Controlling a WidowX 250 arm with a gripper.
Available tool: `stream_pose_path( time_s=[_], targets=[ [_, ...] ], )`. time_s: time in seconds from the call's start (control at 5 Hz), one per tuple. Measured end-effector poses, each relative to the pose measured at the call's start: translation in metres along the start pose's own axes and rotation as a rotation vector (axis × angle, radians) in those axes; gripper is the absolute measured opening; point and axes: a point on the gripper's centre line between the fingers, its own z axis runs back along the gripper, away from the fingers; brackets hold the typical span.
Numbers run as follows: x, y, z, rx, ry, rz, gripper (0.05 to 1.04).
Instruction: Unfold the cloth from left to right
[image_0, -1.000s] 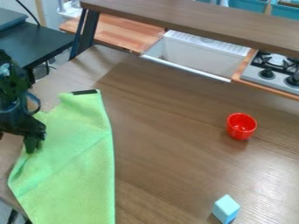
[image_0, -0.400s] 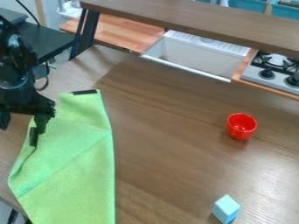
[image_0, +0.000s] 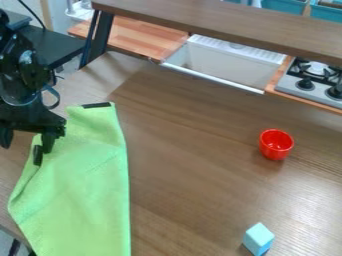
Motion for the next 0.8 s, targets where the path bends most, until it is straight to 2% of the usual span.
stream_pose_path(
  time_s=[0.2, 0.6, 0.8],
  targets=[
    [0.001, 0.001, -0.006, 0.015, -0.015, -0.014, 1.0],
    [-0.003, -0.004, -0.015, 0.046, -0.004, -0.018, 1.0],
    [-0.004, -0.005, -0.017, 0.056, -0.005, -0.021, 0.952]
  ],
)
